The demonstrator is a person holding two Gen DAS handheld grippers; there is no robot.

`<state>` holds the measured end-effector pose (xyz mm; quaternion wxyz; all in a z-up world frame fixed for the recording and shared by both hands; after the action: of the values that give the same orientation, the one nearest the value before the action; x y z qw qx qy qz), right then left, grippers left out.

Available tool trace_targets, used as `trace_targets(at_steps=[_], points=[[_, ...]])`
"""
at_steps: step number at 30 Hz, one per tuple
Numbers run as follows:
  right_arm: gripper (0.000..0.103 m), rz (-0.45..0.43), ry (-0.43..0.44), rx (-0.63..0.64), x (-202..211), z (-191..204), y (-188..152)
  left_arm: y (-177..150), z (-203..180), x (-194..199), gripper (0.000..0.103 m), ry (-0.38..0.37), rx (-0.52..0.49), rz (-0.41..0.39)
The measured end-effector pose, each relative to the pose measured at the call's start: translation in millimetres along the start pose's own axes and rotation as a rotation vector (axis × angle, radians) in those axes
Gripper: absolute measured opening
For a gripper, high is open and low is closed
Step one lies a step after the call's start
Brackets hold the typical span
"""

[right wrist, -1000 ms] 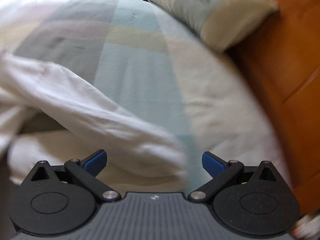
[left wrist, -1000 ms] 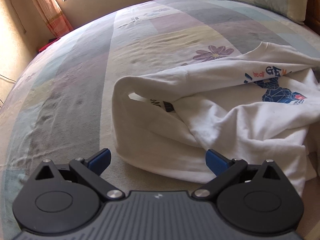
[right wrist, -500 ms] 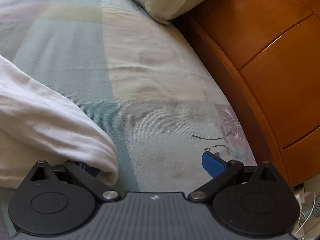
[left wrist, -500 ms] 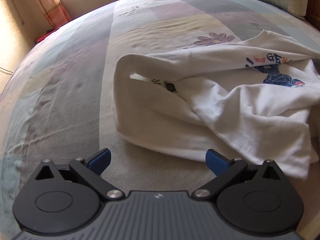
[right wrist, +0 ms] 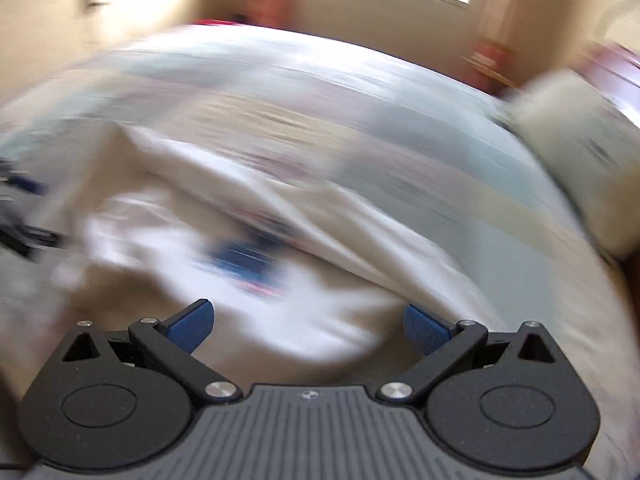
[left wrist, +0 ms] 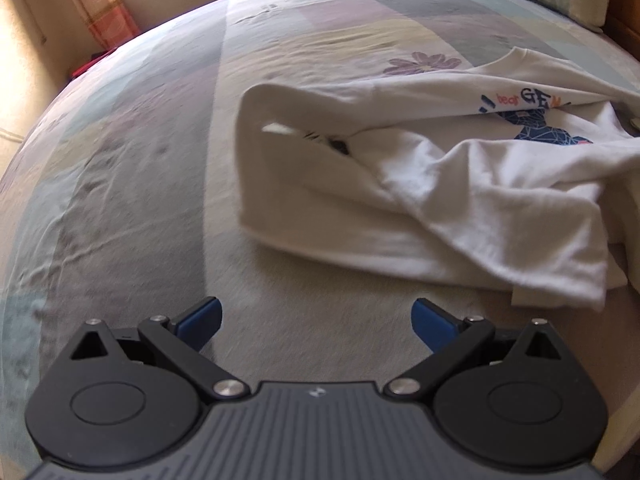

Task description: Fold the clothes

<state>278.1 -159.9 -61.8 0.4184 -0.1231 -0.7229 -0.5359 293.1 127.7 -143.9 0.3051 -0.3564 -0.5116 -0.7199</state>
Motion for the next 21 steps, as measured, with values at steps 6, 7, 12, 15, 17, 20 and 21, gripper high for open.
trace_targets(at_steps=[6,7,12,15,17,20,21], points=[[0.103,0.037,0.106,0.186,-65.4,115.9,26.6,-17.2,20.8,9.2,0.101,0.005,0.049,0.002],[0.103,0.054,0.098,0.213,-77.8,125.6,23.9,-19.4,23.4,10.6,0.101,0.005,0.057,0.002],[0.103,0.075,-0.083,0.298,-106.6,115.2,8.3,-30.3,36.7,17.2,0.101,0.002,0.093,0.001],[0.103,0.056,-0.077,0.184,-88.7,77.3,8.8,-31.2,35.7,19.9,0.101,-0.011,0.092,-0.011],[0.103,0.038,-0.093,0.112,-78.1,51.7,9.0,-27.4,30.0,20.1,0.101,-0.026,0.092,-0.024],[0.103,0.040,-0.192,0.046,-74.4,6.9,4.2,-18.0,14.5,18.1,0.101,-0.057,0.078,-0.037],[0.103,0.049,-0.219,0.024,-74.7,-7.6,1.3,-14.4,8.7,17.2,0.101,-0.068,0.072,-0.039]])
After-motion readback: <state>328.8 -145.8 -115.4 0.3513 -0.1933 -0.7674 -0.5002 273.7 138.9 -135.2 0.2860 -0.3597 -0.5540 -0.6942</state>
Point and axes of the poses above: each gripper's, at about its wrist camera, not at the fingertips, and x roughly against the way its jaws point, z to its left, y to its top, the point moved 7 cm from there along -x, roughly the way its jaws point, and after that the axes turned 2 degrees about y, right-handed, at the moved point
